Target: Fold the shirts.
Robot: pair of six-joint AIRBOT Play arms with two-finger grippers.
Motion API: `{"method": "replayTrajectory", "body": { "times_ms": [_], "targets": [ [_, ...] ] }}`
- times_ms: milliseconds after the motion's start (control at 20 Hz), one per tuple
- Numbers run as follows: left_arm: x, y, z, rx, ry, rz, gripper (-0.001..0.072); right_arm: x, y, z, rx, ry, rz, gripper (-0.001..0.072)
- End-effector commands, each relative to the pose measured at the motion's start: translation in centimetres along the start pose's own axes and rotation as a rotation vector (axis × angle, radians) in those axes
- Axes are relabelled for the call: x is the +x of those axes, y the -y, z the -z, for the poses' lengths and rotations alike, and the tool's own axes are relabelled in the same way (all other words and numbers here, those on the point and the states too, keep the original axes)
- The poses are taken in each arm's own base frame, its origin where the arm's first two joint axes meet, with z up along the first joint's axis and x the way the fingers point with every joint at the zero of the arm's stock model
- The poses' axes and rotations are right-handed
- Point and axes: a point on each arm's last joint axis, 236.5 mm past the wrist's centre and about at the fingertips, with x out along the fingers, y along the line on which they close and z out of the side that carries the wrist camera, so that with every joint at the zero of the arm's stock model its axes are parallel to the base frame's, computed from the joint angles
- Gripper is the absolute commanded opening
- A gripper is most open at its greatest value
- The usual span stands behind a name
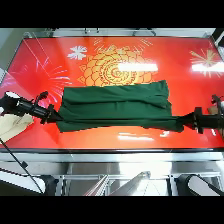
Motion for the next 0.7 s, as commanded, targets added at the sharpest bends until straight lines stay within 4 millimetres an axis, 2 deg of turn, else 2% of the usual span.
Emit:
{"method": "replayTrajectory", "body": {
  "times_ms": [0, 100, 200, 300, 450, 550, 650],
  "targets": [
    [-1.1, 1.1, -0.5, 0.034, 0.001, 0.005, 0.0015, -0.3, -0.6, -1.7, -0.042, 0.054, 0.014, 0.0028],
    [-2.0, 2.5, -1.2, 0.09, -0.004, -0.009, 0.0014, 0.7, -1.7, -3.4, -0.086, 0.112, -0.013, 0.0028],
    [-3.2, 3.8, -2.8, 0.129, 0.031, -0.038, 0.0014, 1.6, -2.8, -6.0, -0.109, 0.187, -0.061, 0.0028],
    [-4.6, 4.9, -4.7, 0.168, 0.078, -0.068, 0.0014, 2.7, -3.1, -8.5, -0.118, 0.226, -0.066, 0.0028],
    [-6.0, 7.0, -8.1, 0.21, 0.152, -0.038, 0.0014, 5.2, -3.9, -12.2, -0.155, 0.243, -0.068, 0.0028],
    [-6.8, 8.9, -10.7, 0.238, 0.221, 0.035, 0.0014, 6.9, -3.8, -14.9, -0.173, 0.261, -0.041, 0.0029],
    [-7.5, 9.9, -13.7, 0.238, 0.298, 0.094, 0.0014, 8.7, -3.3, -17.0, -0.179, 0.269, -0.017, 0.0029]
  ]
}}
